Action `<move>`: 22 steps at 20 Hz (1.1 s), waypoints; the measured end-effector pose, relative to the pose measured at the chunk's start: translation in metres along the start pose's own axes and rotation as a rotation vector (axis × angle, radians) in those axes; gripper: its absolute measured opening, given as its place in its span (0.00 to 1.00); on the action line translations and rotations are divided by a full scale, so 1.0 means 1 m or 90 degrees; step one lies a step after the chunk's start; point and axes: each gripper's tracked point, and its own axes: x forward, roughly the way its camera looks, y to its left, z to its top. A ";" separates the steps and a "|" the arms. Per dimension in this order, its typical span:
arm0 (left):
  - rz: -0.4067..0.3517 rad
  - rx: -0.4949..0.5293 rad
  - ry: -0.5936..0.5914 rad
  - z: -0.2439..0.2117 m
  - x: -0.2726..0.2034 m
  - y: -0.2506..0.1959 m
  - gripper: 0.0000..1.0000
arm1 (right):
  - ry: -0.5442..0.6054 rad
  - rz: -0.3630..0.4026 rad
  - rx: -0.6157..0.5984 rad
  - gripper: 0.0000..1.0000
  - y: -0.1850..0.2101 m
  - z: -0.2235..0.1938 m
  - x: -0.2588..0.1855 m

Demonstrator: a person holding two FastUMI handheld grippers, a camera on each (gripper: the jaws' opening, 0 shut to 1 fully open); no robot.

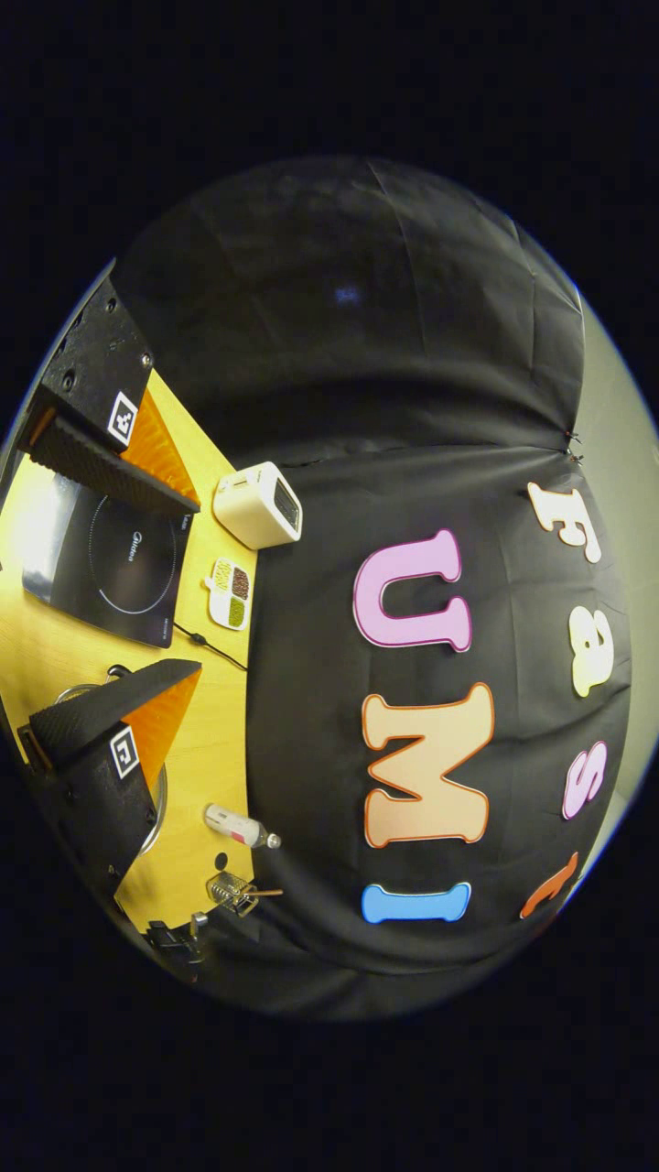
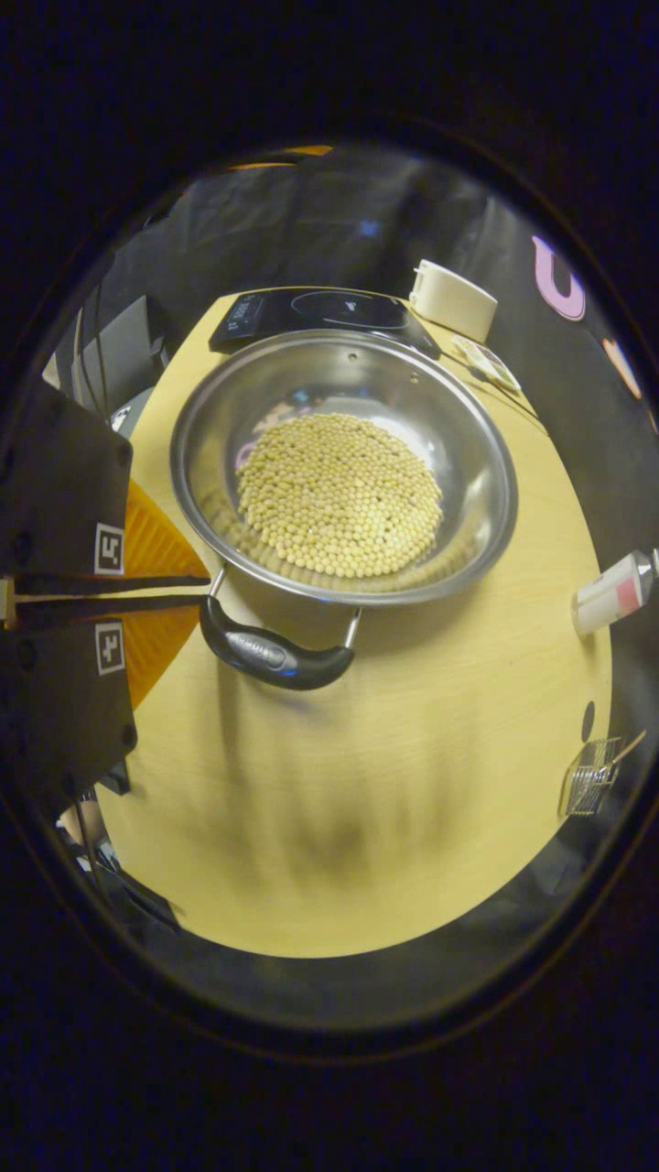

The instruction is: First push the handle of the pot to place it horizontally, then grasp the pot with both hands and set it on the induction cooktop.

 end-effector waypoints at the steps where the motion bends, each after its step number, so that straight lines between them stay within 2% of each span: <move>1: 0.001 0.000 0.005 -0.003 0.001 0.000 0.95 | -0.004 -0.002 0.000 0.05 -0.001 0.007 0.001; 8: 0.009 0.013 0.036 -0.020 0.014 0.007 0.96 | -0.023 -0.019 0.002 0.05 -0.010 0.032 0.002; 9: 0.009 0.013 0.039 -0.021 0.015 0.007 0.96 | -0.025 -0.022 0.000 0.00 -0.010 0.035 0.002; 10: 0.009 0.012 0.042 -0.023 0.017 0.008 0.96 | -0.028 -0.025 -0.001 0.05 -0.011 0.038 0.002; 15: 0.007 0.005 0.060 -0.032 0.024 0.009 0.99 | -0.033 -0.038 0.002 0.06 -0.010 0.047 0.003; 18: 0.010 -0.006 0.060 -0.034 0.027 0.012 0.96 | -0.032 -0.020 0.010 0.06 -0.008 0.045 -0.002; 20: 0.009 -0.021 0.064 -0.037 0.030 0.011 0.99 | -0.038 0.002 0.024 0.06 -0.006 0.046 -0.009; 22: 0.005 -0.035 0.075 -0.043 0.031 0.010 0.97 | -0.048 0.017 0.031 0.13 -0.008 0.047 -0.018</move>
